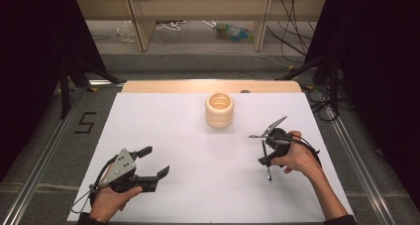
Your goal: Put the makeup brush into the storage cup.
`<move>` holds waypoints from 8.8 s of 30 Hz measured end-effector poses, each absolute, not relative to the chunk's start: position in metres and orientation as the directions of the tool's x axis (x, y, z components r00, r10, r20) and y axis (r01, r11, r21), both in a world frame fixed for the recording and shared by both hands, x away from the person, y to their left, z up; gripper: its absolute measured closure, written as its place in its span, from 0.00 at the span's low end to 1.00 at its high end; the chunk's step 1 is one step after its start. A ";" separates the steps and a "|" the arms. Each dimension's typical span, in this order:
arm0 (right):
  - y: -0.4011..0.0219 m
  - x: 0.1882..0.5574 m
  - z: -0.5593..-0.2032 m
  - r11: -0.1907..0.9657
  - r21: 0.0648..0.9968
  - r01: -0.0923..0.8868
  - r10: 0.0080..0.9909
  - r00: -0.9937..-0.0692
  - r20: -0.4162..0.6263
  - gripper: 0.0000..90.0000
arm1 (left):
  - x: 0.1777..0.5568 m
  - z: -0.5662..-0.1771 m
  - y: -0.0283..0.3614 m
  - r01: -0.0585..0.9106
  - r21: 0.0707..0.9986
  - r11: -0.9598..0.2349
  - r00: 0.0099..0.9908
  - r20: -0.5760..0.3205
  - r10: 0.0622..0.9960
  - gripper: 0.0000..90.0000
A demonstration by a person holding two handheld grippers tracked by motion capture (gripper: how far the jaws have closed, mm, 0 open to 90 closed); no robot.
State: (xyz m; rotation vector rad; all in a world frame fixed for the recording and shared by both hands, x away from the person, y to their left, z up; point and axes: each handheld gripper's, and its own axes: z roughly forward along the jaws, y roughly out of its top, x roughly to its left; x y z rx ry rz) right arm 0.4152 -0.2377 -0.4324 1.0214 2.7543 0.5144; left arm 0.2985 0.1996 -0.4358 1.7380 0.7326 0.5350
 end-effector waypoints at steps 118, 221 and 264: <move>-0.227 0.437 -0.451 0.731 0.139 0.668 0.675 -0.738 -0.008 0.90 | 0.300 -0.435 0.197 0.169 0.959 -0.228 0.728 0.034 0.684 0.18; -0.127 0.352 -0.394 0.930 0.296 0.218 0.261 -0.958 -0.116 0.93 | 0.294 -0.436 0.146 0.166 0.947 -0.276 0.816 0.026 0.578 0.19; -0.094 0.326 -0.402 0.973 0.228 0.028 0.067 -0.984 -0.165 0.93 | 0.303 -0.450 0.098 0.187 0.852 -0.489 0.916 0.029 0.399 0.37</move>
